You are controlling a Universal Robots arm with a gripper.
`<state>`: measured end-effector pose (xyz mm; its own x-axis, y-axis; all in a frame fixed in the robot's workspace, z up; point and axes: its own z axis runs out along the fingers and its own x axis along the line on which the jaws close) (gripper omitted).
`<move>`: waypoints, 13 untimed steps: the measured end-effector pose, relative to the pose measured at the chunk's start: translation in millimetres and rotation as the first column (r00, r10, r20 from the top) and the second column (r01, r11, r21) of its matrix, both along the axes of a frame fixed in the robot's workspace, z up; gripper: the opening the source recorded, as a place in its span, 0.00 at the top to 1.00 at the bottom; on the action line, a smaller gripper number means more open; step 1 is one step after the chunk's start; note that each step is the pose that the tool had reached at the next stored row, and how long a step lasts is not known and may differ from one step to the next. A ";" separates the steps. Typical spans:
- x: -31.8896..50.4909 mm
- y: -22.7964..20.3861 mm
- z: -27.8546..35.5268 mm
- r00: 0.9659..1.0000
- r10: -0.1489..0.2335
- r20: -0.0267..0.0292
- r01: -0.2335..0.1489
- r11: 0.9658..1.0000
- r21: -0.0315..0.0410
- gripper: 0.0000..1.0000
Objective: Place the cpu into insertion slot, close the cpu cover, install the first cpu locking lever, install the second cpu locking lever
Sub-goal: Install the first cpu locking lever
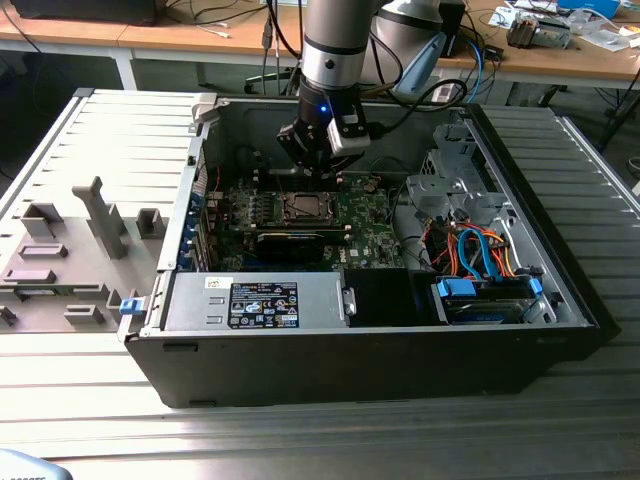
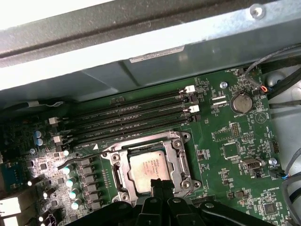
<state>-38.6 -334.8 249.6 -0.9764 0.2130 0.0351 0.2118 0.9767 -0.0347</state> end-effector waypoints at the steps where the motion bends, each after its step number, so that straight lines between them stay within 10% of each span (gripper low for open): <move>1: 0.0 0.0 0.0 1.000 0.001 0.000 -0.001 1.000 0.000 0.89; 13: 0.0 0.0 0.0 1.000 0.013 0.000 -0.013 1.000 0.000 0.89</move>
